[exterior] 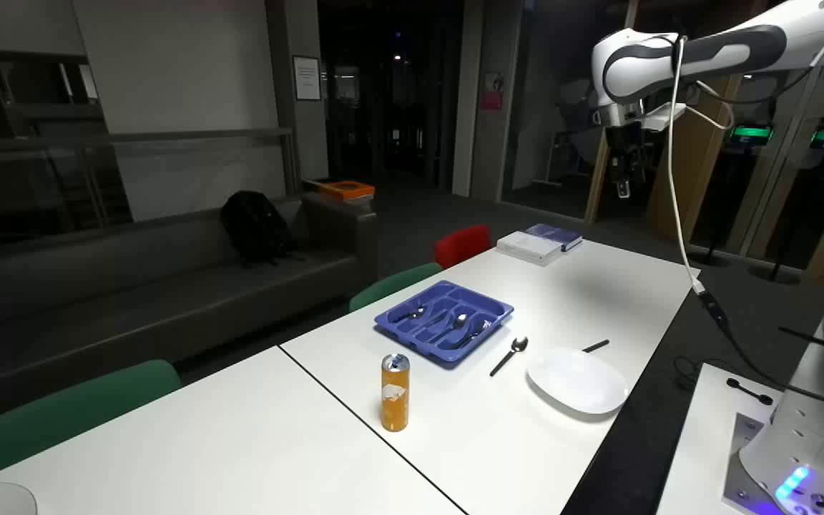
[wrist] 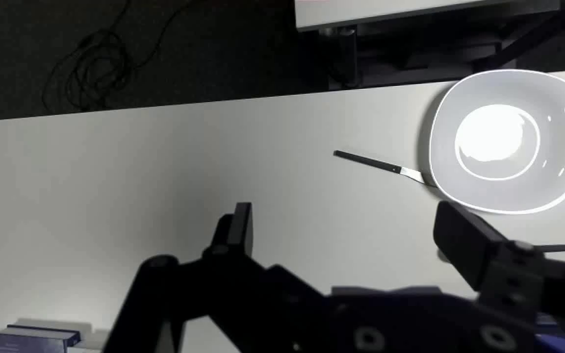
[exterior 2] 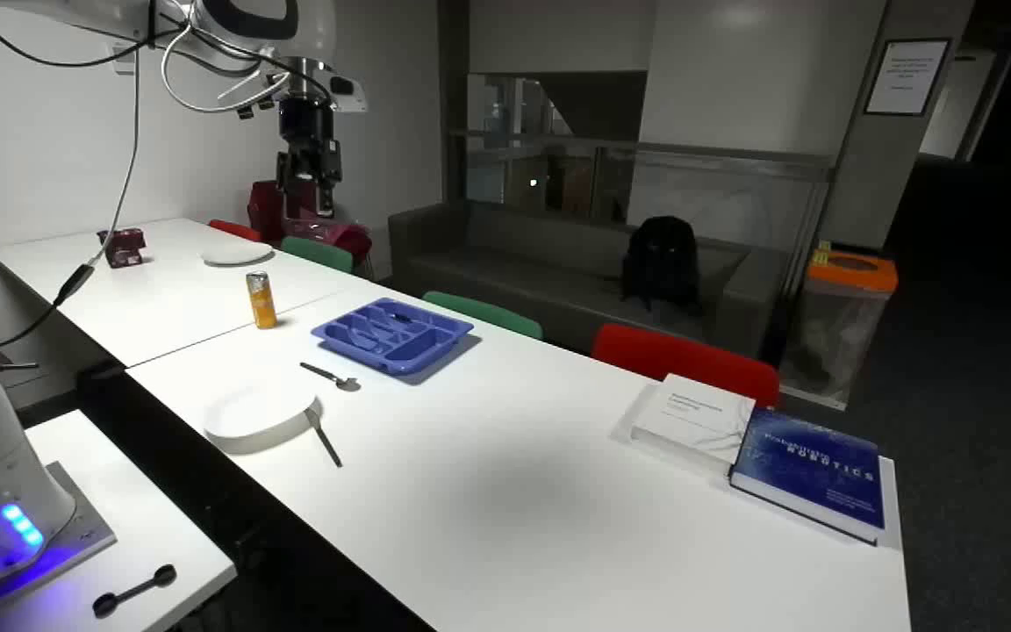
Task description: Put the knife in blue object
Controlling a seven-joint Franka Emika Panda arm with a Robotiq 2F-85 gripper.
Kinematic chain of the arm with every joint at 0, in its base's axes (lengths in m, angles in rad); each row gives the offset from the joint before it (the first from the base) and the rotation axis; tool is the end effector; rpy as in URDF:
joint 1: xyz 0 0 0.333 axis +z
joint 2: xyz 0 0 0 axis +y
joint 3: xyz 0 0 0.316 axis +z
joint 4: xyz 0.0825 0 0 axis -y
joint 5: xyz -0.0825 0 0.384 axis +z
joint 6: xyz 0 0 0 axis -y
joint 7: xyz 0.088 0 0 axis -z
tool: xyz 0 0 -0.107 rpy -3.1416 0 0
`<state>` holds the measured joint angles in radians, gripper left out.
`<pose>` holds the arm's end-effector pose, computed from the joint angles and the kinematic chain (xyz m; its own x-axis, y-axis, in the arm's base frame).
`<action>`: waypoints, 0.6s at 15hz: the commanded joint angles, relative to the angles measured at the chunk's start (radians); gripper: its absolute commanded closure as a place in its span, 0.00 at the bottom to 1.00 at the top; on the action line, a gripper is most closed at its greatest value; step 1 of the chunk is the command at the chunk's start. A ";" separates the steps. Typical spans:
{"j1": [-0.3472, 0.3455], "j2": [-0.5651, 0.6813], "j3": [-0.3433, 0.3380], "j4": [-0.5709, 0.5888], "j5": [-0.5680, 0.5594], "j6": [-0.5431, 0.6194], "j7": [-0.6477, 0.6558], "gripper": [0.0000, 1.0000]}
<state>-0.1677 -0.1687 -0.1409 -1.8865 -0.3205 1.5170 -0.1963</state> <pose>0.4514 -0.1855 0.5653 0.9603 -0.1210 -0.2513 -0.0579 -0.9678 0.2448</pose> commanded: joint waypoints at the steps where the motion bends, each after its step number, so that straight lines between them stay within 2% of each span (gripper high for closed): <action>1: 0.010 0.001 -0.009 0.003 -0.001 -0.003 0.001 0.00; 9: 0.011 0.005 -0.010 0.001 0.000 0.007 -0.010 0.00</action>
<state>-0.1674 -0.1683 -0.1409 -1.8866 -0.3204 1.5171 -0.1961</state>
